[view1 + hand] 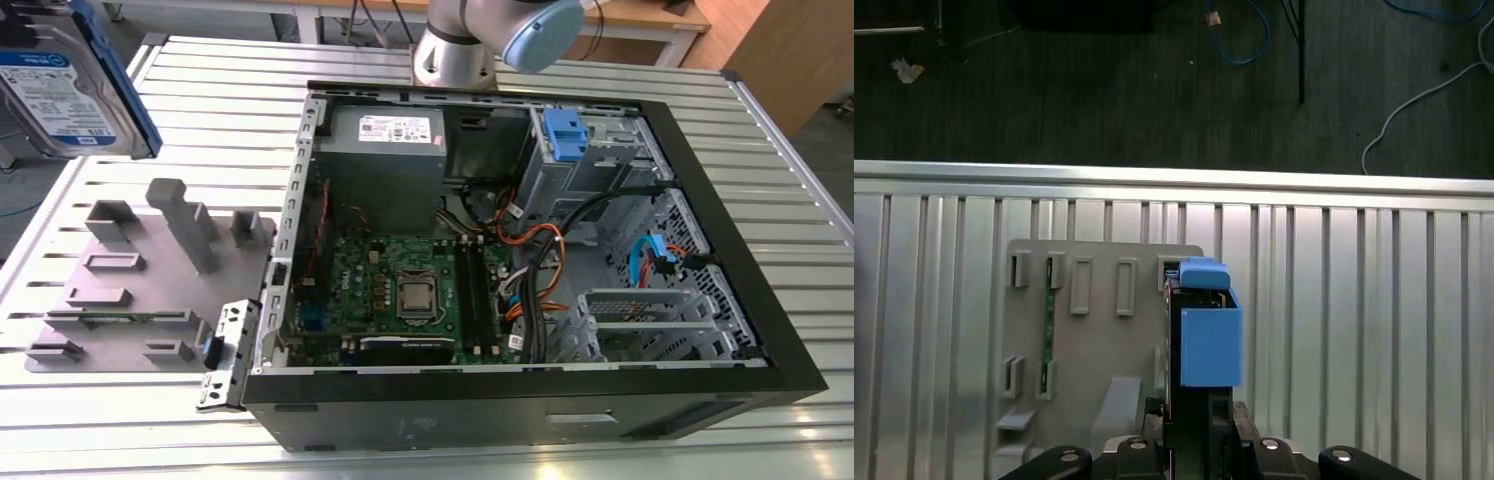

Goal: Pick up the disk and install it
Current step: 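Pick up the disk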

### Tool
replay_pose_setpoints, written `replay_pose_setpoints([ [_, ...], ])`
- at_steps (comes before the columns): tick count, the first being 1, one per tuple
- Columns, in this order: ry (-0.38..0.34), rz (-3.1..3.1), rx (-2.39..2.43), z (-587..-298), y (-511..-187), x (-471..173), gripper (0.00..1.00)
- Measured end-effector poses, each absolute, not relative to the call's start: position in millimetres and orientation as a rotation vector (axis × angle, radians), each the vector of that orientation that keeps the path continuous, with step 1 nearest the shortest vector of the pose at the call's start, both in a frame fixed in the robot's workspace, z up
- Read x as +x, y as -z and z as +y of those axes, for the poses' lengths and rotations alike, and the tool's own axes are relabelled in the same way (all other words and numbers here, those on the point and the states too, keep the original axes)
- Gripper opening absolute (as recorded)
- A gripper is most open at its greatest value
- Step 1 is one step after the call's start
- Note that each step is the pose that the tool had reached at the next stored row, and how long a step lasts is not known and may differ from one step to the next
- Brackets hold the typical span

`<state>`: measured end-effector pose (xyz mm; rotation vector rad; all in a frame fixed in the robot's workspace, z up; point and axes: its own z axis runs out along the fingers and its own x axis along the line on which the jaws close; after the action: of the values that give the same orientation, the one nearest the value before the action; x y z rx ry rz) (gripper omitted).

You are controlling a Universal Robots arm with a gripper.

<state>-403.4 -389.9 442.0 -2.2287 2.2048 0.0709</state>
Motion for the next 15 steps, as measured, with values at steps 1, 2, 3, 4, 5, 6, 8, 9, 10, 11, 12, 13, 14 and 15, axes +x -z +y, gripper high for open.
replay_pose_setpoints([
  [1, -0.071, 2.205, -2.229, -390, -444, -403, 0.35],
  [2, -0.071, 2.205, -2.229, -390, -447, -403, 0.35],
  [3, -0.071, 2.205, -2.229, -390, -449, -403, 0.35],
  [4, -0.071, 2.205, -2.229, -390, -451, -403, 0.35],
  [5, -0.071, 2.205, -2.229, -390, -453, -403, 0.35],
  [6, -0.071, 2.205, -2.229, -390, -456, -403, 0.35],
  [8, -0.071, 2.205, -2.229, -390, -461, -403, 0.35],
  [9, -0.071, 2.205, -2.229, -390, -464, -403, 0.35],
  [10, -0.071, 2.205, -2.229, -390, -467, -403, 0.35],
  [11, -0.071, 2.205, -2.229, -390, -469, -403, 0.35],
  [12, -0.071, 2.205, -2.229, -390, -470, -403, 0.35],
  [13, -0.071, 2.205, -2.229, -390, -472, -403, 0.35],
  [14, -0.071, 2.205, -2.229, -390, -472, -403, 0.35],
  [15, -0.071, 2.205, -2.229, -390, -472, -403, 0.35],
])
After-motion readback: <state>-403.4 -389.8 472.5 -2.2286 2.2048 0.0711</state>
